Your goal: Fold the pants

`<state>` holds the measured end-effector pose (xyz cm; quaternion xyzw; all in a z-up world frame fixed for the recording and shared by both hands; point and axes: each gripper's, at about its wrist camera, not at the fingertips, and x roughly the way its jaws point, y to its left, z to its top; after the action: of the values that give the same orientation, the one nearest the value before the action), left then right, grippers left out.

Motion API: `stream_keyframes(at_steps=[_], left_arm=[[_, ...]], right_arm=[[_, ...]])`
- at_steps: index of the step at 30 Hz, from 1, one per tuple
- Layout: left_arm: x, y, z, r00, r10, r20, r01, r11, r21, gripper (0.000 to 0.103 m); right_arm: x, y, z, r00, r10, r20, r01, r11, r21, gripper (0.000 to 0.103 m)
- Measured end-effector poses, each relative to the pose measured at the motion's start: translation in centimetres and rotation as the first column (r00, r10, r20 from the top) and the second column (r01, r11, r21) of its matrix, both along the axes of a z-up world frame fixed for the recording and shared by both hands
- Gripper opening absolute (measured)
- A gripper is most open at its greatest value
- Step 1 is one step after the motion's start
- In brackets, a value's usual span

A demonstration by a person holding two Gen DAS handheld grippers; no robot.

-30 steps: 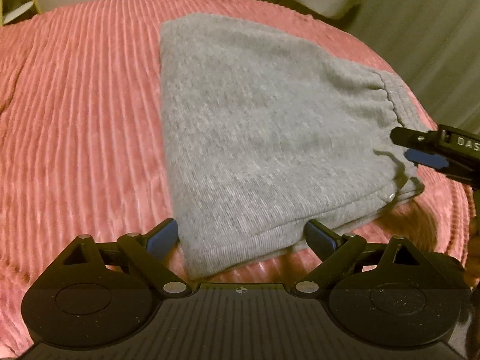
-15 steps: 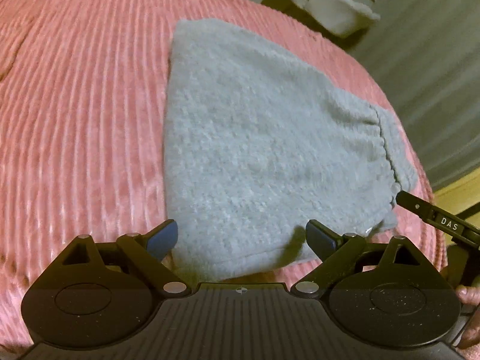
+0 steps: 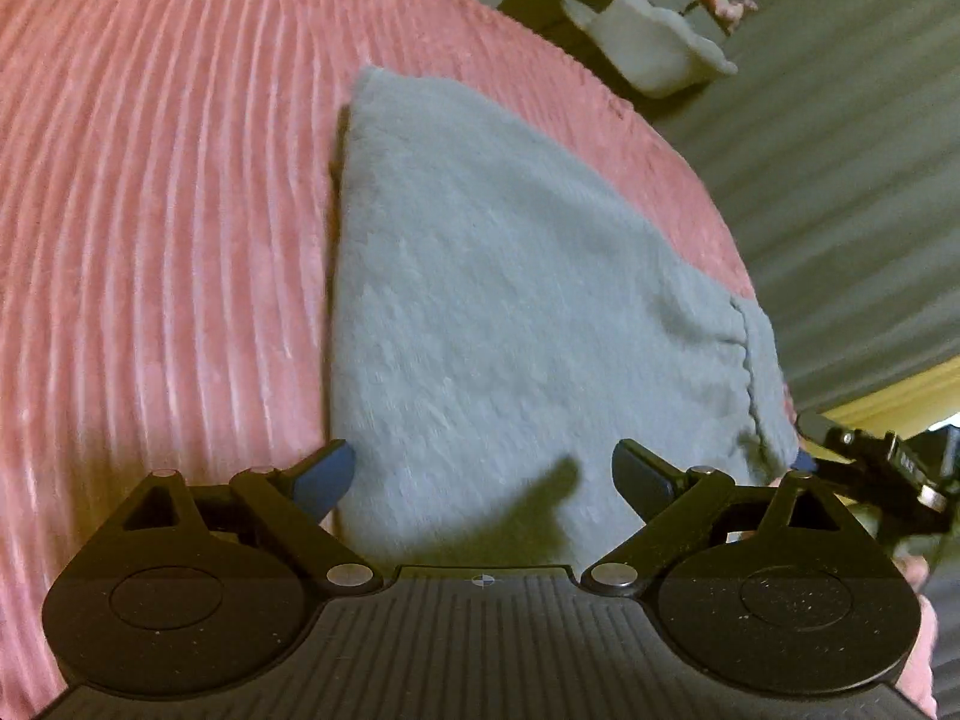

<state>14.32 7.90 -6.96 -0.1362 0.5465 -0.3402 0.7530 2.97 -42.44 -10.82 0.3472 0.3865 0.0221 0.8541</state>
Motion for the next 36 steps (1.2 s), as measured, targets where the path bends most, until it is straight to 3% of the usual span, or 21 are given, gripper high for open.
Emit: stream_keyframes(at_steps=[6, 8, 10, 15, 21, 24, 26, 28, 29, 31, 33, 36], left_arm=[[2.4, -0.2, -2.5, 0.993, -0.062, -0.101, 0.045, 0.986, -0.158, 0.101], [2.9, -0.3, -2.9, 0.991, -0.073, -0.109, 0.056, 0.987, -0.154, 0.101], [3.6, 0.0, -3.2, 0.990, -0.090, -0.113, 0.075, 0.989, -0.126, 0.101], [4.7, 0.6, -4.1, 0.982, -0.105, -0.157, 0.072, 0.977, -0.200, 0.101], [4.4, -2.9, -3.4, 0.983, -0.172, -0.065, 0.160, 0.974, -0.160, 0.102], [4.7, -3.0, -4.1, 0.985, -0.163, -0.055, 0.144, 0.956, -0.257, 0.102], [5.0, -4.3, -4.7, 0.988, -0.138, -0.063, 0.121, 0.967, -0.226, 0.102], [4.5, -5.6, -4.0, 0.988, -0.152, -0.020, 0.146, 0.973, -0.180, 0.101], [4.2, -5.9, -3.6, 0.988, -0.157, 0.001, 0.156, 0.975, -0.159, 0.098], [3.4, -6.3, -2.8, 0.984, -0.166, 0.066, 0.172, 0.979, -0.108, 0.071], [3.1, -6.5, -2.3, 0.984, -0.156, 0.086, 0.163, 0.983, -0.081, 0.063], [2.7, -6.8, -1.1, 0.984, -0.136, 0.113, 0.143, 0.988, -0.063, 0.053]], right_arm=[[3.4, -5.0, -4.6, 0.997, 0.038, -0.061, -0.022, 0.970, 0.243, 0.101], [4.2, -5.6, -6.4, 0.995, 0.052, -0.082, -0.025, 0.954, 0.300, 0.101], [4.7, -6.2, -8.4, 0.993, 0.089, -0.083, -0.047, 0.910, 0.412, 0.101], [5.1, -6.7, -9.8, 0.989, 0.142, -0.044, -0.104, 0.869, 0.484, 0.101], [6.4, -4.8, -9.4, 0.981, 0.194, 0.007, -0.174, 0.863, 0.474, 0.101], [6.7, -3.8, -8.7, 0.969, 0.243, 0.039, -0.236, 0.874, 0.424, 0.101], [7.2, -3.4, -9.2, 0.975, 0.221, 0.029, -0.211, 0.870, 0.445, 0.101], [7.5, -3.0, -9.0, 0.983, 0.179, 0.025, -0.172, 0.876, 0.450, 0.101], [7.5, -2.7, -8.7, 0.986, 0.164, 0.021, -0.157, 0.887, 0.435, 0.099], [7.0, -1.7, -7.5, 0.990, 0.142, 0.003, -0.134, 0.927, 0.351, 0.087], [6.3, -1.0, -6.3, 0.993, 0.118, -0.008, -0.112, 0.958, 0.265, 0.071], [5.7, -0.4, -4.7, 0.995, 0.090, 0.031, -0.095, 0.969, 0.227, 0.067]])
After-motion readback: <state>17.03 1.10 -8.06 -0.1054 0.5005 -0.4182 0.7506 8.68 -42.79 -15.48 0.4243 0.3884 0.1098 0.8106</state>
